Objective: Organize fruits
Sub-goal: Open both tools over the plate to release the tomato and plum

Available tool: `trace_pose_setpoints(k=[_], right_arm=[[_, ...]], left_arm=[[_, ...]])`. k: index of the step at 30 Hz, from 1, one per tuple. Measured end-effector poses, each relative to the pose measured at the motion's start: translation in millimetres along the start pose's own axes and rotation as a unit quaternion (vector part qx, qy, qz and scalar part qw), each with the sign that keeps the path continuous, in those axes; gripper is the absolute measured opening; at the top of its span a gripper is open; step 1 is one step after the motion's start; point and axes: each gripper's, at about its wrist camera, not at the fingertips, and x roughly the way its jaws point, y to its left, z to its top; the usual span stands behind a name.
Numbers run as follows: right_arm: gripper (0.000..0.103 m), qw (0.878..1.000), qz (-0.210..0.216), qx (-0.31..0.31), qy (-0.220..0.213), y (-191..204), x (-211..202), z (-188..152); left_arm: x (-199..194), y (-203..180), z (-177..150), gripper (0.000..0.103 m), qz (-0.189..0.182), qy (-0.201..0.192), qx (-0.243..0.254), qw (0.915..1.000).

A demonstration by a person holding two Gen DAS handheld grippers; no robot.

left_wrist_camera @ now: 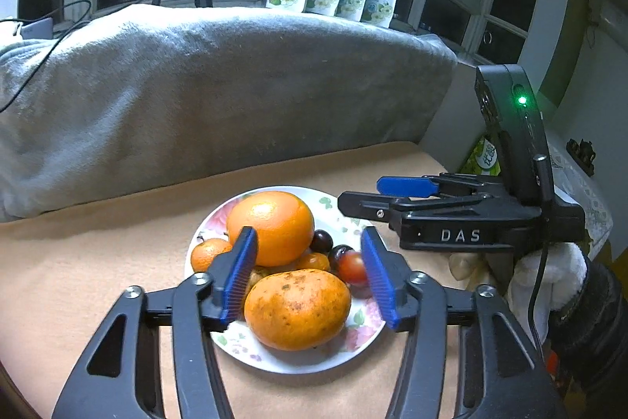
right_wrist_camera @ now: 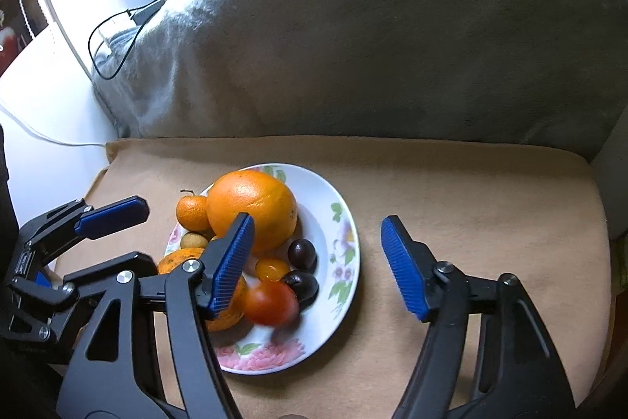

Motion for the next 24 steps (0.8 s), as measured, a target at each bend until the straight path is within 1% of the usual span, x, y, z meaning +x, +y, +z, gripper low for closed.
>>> trace_pose_setpoints(k=[4,6,7,16,20,24], right_arm=[[0.084,1.000,-0.004,0.009,-0.011,-2,-5,0],[0.086,1.000,-0.004,0.010,-0.015,-2,-8,1],[0.087,1.000,-0.005,0.009,-0.017,-2,-9,1],[0.090,0.999,-0.015,0.007,-0.031,2,-21,-1],[0.093,0.999,-0.016,0.007,-0.040,4,-28,-4],[0.094,0.999,-0.022,0.000,-0.046,11,-35,-7]], left_arm=[[-4,-3,-1,0.071,0.007,-0.002,0.005,1.0000],[-5,-4,-2,0.078,0.015,0.000,0.009,0.9999],[-5,-5,-2,0.079,0.019,0.000,0.009,0.9998],[-11,-2,-3,0.079,0.031,0.001,0.002,0.9995],[-16,-2,-3,0.079,0.034,-0.002,0.000,0.9994],[-22,-2,-5,0.080,0.036,-0.005,-0.001,0.9993]])
